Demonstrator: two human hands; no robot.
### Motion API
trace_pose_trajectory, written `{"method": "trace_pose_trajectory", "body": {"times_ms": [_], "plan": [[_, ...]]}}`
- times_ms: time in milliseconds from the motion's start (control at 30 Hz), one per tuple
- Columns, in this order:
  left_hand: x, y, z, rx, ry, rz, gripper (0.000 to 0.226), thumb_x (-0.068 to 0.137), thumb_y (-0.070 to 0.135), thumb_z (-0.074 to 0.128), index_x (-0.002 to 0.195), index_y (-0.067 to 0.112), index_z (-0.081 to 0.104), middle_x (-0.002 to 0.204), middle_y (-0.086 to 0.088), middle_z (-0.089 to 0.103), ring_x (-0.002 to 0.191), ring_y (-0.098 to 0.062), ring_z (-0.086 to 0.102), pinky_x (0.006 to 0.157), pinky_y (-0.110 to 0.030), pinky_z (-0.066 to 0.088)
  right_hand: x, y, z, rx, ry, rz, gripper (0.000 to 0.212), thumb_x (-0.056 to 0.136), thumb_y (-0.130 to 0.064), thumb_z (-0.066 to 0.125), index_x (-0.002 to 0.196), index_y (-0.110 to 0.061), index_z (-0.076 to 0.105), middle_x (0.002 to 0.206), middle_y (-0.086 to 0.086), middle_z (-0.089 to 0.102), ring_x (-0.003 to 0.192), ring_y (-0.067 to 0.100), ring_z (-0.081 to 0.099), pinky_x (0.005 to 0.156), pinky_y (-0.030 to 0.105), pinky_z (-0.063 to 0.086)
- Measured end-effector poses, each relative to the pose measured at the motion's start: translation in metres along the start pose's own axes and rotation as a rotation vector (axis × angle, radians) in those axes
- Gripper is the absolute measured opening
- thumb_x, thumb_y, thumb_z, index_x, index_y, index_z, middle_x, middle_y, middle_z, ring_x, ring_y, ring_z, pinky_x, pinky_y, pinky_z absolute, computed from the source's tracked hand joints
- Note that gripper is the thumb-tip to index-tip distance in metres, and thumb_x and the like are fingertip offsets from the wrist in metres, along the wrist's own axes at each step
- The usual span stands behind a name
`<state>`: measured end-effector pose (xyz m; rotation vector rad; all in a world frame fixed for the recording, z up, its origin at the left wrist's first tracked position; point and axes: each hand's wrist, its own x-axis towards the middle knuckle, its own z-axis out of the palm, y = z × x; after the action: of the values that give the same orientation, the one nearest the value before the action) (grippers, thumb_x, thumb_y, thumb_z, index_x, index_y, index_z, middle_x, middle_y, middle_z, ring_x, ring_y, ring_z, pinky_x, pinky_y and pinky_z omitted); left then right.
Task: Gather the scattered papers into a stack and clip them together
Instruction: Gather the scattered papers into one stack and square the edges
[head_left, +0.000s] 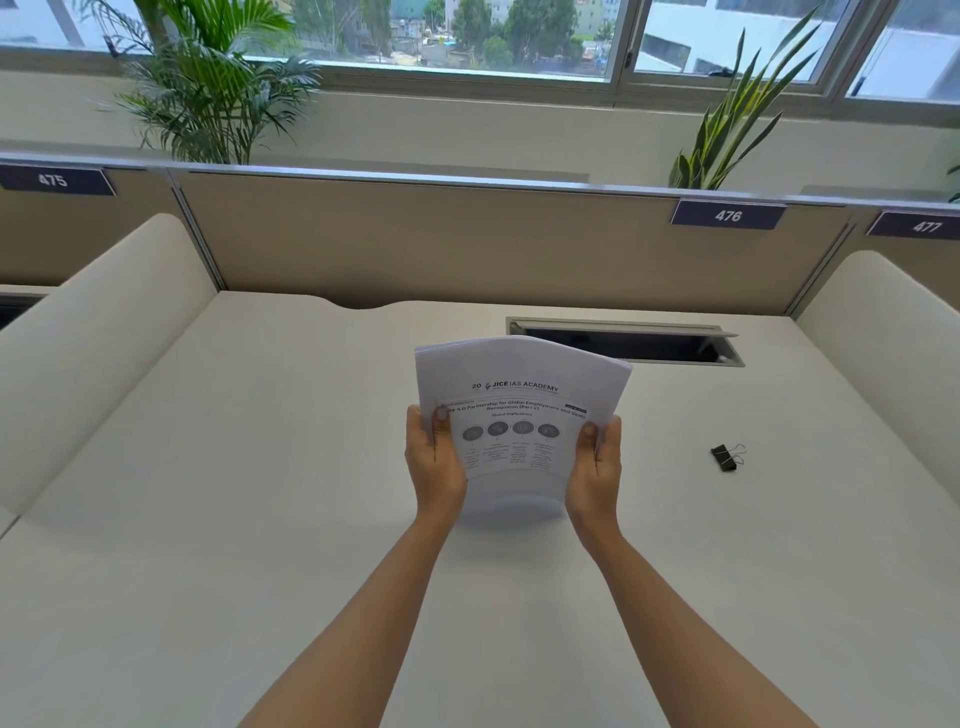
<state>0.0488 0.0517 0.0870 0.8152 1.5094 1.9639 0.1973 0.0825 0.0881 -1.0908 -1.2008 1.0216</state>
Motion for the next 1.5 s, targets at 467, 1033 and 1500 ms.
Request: {"method": "trace_pose_trajectory", "body": {"times_ms": [467, 1033, 1500], "plan": [[-0.014, -0.015, -0.003, 0.088, -0.058, -0.047, 0.021, 0.102, 0.023, 0.041, 0.094, 0.004, 0.044, 0.083, 0.007, 0.062, 0.071, -0.001, 0.061, 0.061, -0.023, 0.053, -0.01, 0.023, -0.012, -0.063, 0.015, 0.083, 0.024, 0.105, -0.023, 0.029, 0.112, -0.018, 0.051, 0.1, -0.005, 0.062, 0.09, 0.012, 0.059, 0.076, 0.026, 0.054], [-0.011, -0.024, -0.003, 0.147, -0.045, -0.071, 0.019, 0.102, 0.021, 0.039, 0.085, 0.012, 0.04, 0.078, 0.01, 0.06, 0.064, -0.002, 0.058, 0.049, -0.019, 0.05, -0.01, 0.03, -0.013, -0.125, 0.047, 0.085, 0.025, 0.104, -0.02, 0.031, 0.089, -0.028, 0.048, 0.086, -0.008, 0.059, 0.071, 0.001, 0.055, 0.06, 0.012, 0.047], [0.024, -0.035, -0.009, 0.399, -0.081, -0.049, 0.024, 0.098, 0.019, 0.048, 0.077, 0.008, 0.041, 0.065, 0.005, 0.056, 0.056, -0.011, 0.048, 0.05, -0.025, 0.041, 0.011, 0.035, -0.031, -0.419, 0.004, 0.16, 0.009, 0.098, -0.022, 0.045, 0.1, -0.03, 0.048, 0.086, -0.012, 0.064, 0.077, 0.012, 0.064, 0.065, 0.034, 0.051]]}}
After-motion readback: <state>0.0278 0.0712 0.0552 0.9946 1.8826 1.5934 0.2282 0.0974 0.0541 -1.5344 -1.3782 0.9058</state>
